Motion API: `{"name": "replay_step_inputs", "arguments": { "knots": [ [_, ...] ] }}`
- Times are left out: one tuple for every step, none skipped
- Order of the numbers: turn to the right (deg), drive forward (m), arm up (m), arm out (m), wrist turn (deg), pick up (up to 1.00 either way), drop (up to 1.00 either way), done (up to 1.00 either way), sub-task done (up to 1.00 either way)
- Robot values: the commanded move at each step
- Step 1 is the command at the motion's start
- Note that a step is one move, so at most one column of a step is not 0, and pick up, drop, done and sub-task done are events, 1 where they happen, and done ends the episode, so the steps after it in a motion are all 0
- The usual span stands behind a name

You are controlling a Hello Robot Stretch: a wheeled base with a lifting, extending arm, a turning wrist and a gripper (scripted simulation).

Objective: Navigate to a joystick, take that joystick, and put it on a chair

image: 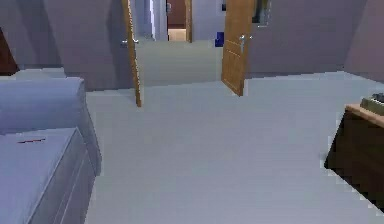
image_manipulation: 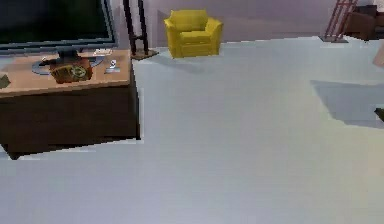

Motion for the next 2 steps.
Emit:
{"name": "replay_step_inputs", "arguments": {
  "knots": [
    [0.0, 1.0, 0.0, 0.0, 0.0, 0.0, 0.0, 0.0, 0.0],
    [0.0, 1.0, 0.0, 0.0, 0.0, 0.0, 0.0, 0.0, 0.0]
  ]
}}
